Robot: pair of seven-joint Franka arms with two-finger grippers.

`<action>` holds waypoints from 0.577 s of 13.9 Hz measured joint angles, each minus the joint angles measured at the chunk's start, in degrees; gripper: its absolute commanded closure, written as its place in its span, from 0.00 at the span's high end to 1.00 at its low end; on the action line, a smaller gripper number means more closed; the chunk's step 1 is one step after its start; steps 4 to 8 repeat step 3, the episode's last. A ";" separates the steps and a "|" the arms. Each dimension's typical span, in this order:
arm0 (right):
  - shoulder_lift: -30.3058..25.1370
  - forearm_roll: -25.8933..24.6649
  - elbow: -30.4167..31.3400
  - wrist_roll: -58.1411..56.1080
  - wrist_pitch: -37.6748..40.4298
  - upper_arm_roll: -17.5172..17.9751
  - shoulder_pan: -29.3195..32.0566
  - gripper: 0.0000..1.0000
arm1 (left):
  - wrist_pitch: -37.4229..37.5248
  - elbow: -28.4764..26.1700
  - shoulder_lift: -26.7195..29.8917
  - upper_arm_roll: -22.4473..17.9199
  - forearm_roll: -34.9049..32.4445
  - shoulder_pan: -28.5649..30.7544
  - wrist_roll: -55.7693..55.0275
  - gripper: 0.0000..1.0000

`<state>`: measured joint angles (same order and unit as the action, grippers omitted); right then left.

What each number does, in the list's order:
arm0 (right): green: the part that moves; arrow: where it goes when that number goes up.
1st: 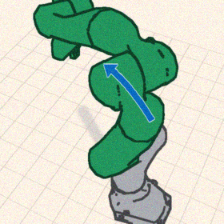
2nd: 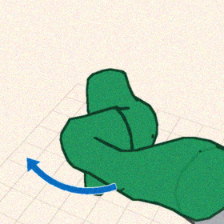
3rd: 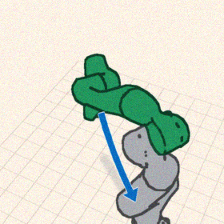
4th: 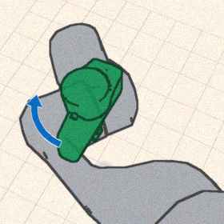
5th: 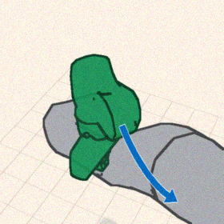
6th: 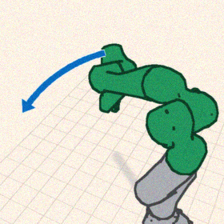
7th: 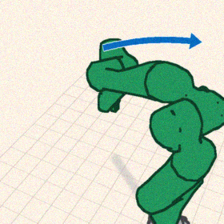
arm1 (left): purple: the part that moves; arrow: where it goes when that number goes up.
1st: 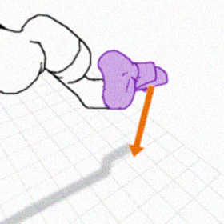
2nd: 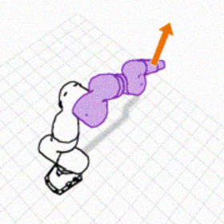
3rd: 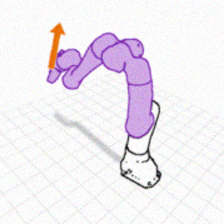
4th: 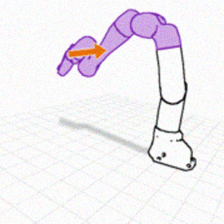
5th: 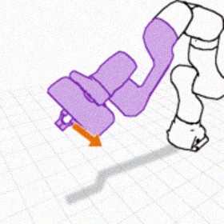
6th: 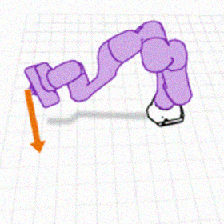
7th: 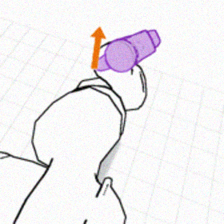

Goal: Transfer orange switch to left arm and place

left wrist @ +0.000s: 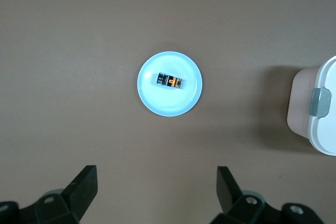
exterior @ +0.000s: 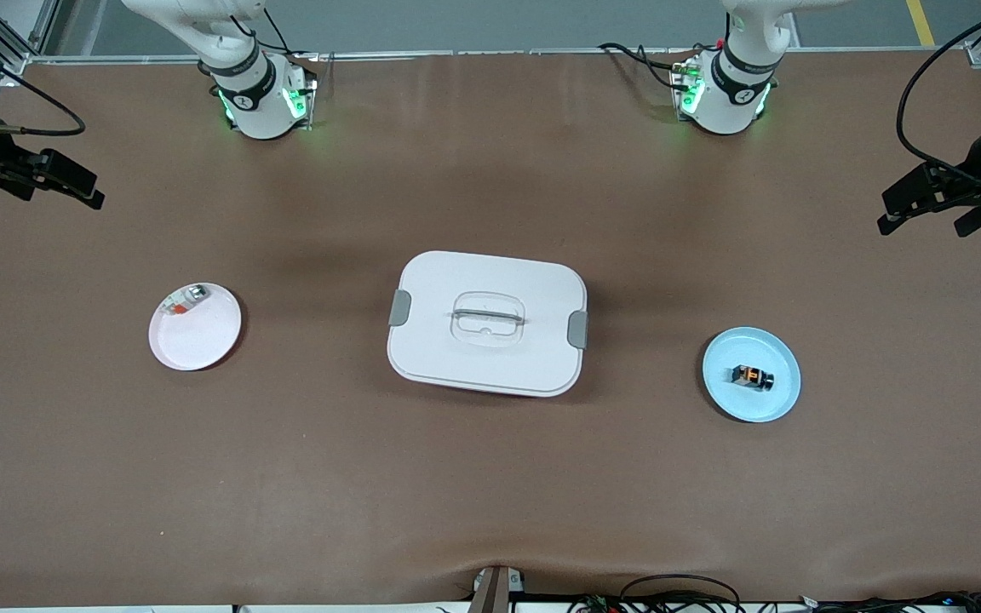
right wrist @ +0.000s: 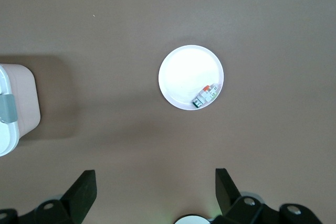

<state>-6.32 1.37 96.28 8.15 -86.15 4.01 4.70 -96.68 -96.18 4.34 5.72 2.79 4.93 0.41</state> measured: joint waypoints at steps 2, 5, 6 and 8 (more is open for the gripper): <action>0.00 0.01 0.00 0.00 0.00 0.00 0.00 1.00 | 0.13 0.00 -0.12 0.01 0.00 0.00 0.00 1.00; 0.00 0.02 0.00 0.00 0.00 0.00 0.00 1.00 | 0.14 0.01 -0.11 0.01 0.00 0.00 0.00 1.00; 0.00 0.02 0.00 0.00 0.00 0.00 0.00 1.00 | 0.14 0.01 -0.11 0.01 0.00 0.00 0.00 1.00; 0.00 0.02 0.00 0.00 0.00 0.00 0.00 1.00 | 0.14 0.01 -0.11 0.01 0.00 0.00 0.00 1.00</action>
